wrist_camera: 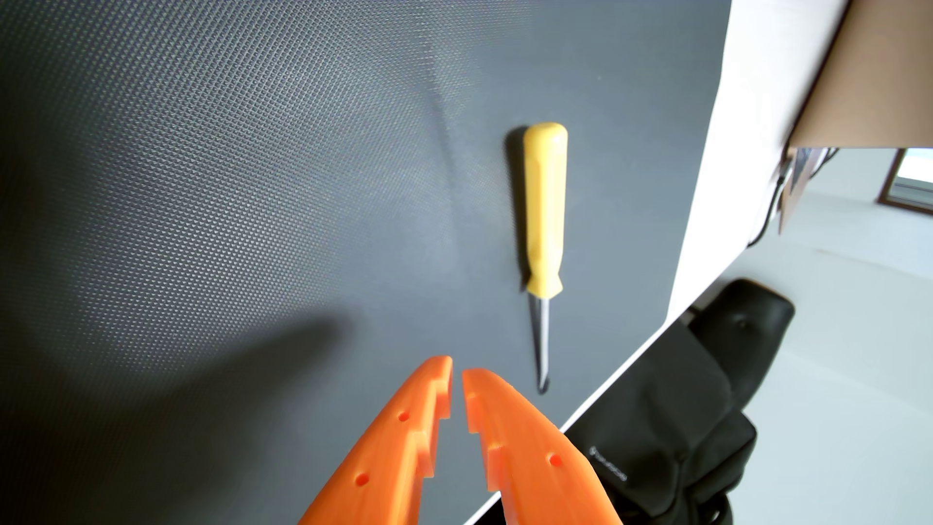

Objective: Grab the yellow screwdriver

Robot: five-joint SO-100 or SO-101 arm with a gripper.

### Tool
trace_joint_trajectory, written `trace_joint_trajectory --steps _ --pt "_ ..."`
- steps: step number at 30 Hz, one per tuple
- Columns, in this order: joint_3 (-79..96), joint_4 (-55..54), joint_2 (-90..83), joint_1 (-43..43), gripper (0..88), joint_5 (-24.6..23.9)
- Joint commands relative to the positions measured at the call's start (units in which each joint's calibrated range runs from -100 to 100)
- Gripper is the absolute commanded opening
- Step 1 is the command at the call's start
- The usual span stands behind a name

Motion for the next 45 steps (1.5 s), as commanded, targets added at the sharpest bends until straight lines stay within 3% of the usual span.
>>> trace_joint_trajectory --steps 1,45 --pt "0.03 0.45 -0.08 0.35 1.4 -0.11" --pt "0.03 0.36 -0.08 1.02 1.4 0.31"
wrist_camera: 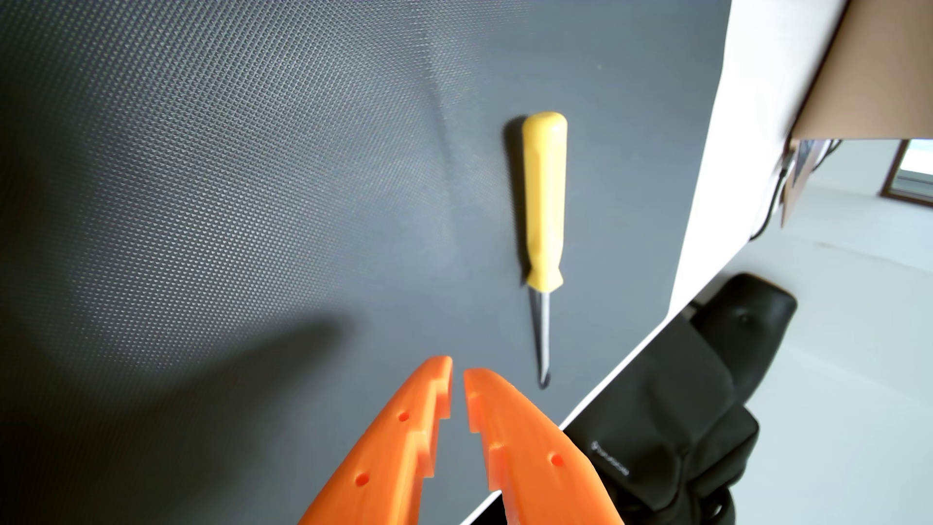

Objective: Grab the yellow screwdriver

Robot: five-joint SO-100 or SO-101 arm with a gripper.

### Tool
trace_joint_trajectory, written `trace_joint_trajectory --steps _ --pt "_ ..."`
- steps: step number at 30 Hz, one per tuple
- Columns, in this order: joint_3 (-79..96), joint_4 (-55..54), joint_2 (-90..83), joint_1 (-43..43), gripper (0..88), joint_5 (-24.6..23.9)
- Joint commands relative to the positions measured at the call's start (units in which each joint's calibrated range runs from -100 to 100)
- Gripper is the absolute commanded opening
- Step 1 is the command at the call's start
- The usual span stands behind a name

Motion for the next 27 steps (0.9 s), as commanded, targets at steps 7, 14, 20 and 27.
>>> trace_joint_trajectory --steps 7,14,20,27 --pt "0.03 0.36 -0.08 0.27 1.8 0.10" --pt "0.03 0.28 -0.08 0.27 1.8 0.21" --pt "1.56 -6.13 -0.08 0.18 1.8 0.31" --pt "1.56 -12.62 0.09 0.35 1.8 2.93"
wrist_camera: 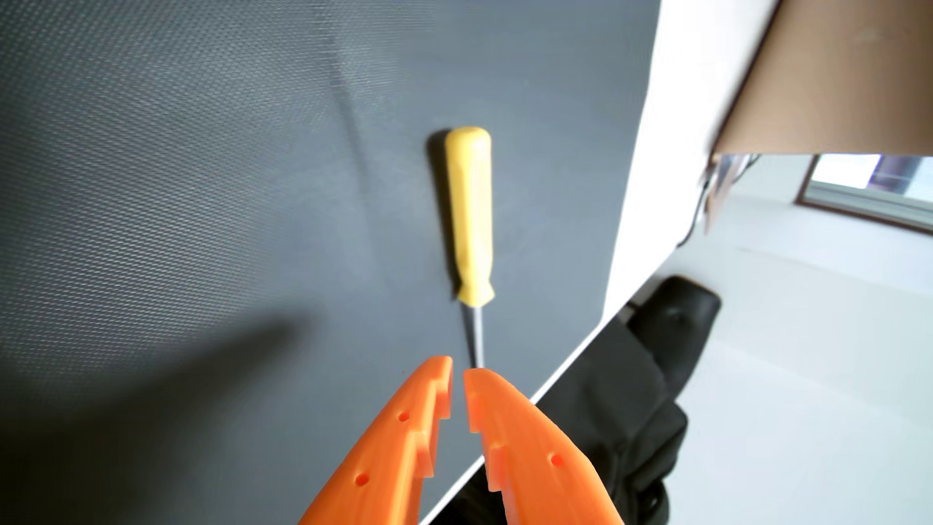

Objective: Grab the yellow screwdriver

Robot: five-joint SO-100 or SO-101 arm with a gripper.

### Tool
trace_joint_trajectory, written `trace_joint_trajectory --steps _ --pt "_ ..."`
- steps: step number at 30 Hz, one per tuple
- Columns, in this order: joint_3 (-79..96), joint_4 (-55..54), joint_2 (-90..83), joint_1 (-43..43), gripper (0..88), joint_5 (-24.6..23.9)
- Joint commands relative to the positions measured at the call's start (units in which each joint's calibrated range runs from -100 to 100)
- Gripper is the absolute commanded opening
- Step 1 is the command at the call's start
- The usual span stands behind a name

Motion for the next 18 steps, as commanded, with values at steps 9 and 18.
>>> trace_joint_trajectory --steps 9,18 --pt "-4.39 -1.81 -0.08 0.35 1.9 0.78" --pt "-6.02 -1.20 0.34 0.35 2.0 0.57"
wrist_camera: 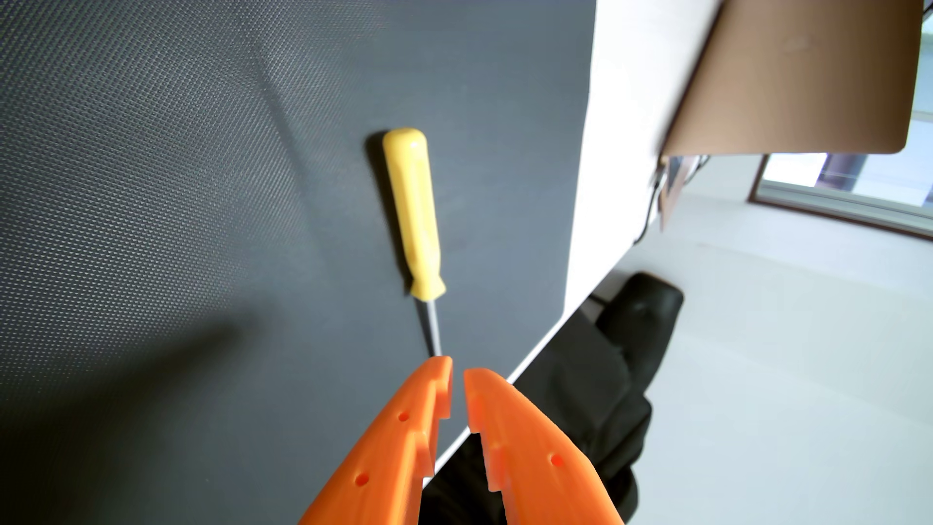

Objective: Grab the yellow screwdriver

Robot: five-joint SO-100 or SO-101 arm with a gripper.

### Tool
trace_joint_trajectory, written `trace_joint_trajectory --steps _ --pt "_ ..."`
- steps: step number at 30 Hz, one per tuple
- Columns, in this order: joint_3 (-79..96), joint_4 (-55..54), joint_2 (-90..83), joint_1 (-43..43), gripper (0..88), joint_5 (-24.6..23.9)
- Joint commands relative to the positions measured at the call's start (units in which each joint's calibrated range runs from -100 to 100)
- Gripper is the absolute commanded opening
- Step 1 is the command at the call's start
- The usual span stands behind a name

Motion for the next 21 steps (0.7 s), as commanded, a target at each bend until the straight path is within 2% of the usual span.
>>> trace_joint_trajectory --steps 1,7,12,21 --pt "-2.85 0.02 0.94 0.35 2.0 0.10" --pt "-11.59 1.58 11.13 0.43 2.0 0.36" --pt "-18.61 1.49 23.95 1.43 2.1 2.41" --pt "-31.49 1.58 50.87 1.43 13.8 4.66"
